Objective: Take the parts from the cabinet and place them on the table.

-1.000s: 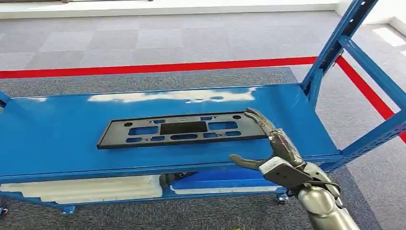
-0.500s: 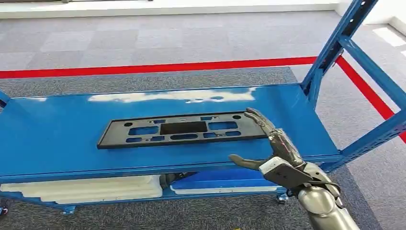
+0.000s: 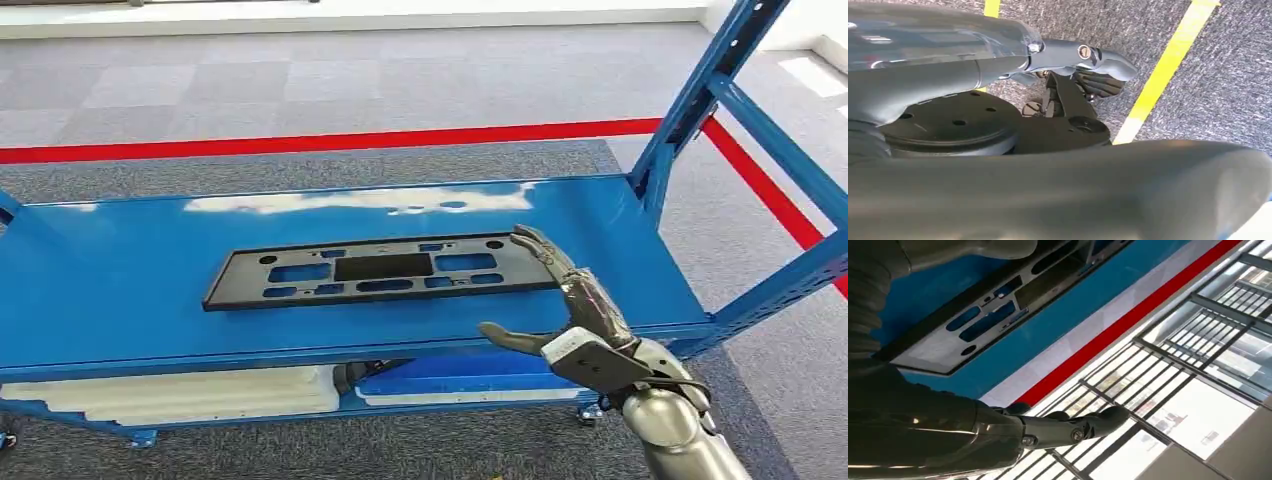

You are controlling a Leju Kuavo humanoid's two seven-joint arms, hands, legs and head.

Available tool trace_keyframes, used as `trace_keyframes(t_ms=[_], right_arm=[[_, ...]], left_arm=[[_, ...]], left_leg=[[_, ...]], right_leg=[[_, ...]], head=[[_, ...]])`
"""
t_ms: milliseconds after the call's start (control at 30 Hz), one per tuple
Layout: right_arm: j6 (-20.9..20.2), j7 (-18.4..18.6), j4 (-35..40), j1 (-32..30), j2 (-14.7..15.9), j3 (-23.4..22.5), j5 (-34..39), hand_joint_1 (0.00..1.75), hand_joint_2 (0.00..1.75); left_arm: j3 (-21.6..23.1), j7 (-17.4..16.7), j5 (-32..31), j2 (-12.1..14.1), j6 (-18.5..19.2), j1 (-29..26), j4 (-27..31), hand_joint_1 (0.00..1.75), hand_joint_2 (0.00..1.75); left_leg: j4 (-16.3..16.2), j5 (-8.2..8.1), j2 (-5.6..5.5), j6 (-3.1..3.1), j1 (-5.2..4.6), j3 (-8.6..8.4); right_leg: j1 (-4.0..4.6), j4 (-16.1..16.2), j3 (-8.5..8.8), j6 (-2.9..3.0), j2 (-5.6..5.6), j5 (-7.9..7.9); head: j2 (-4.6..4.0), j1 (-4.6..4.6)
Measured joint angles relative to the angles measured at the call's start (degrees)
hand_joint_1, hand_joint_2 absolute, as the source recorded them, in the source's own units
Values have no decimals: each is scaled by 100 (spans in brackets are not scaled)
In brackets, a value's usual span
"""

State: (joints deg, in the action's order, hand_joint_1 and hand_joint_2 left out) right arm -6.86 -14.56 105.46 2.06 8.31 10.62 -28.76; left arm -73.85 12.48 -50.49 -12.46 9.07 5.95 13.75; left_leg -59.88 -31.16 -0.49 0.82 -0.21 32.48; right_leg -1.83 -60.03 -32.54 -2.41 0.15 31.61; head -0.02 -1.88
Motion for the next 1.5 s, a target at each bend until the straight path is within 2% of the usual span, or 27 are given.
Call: trace_keyframes(t_ms=[1500], right_arm=[[0, 0, 0, 0, 2, 0, 0, 0, 175]], left_arm=[[0, 0, 0, 0, 0, 0, 0, 0, 0]], left_leg=[[0, 0, 0, 0, 0, 0]], right_leg=[[0, 0, 0, 0, 0, 0]], head=[[0, 0]])
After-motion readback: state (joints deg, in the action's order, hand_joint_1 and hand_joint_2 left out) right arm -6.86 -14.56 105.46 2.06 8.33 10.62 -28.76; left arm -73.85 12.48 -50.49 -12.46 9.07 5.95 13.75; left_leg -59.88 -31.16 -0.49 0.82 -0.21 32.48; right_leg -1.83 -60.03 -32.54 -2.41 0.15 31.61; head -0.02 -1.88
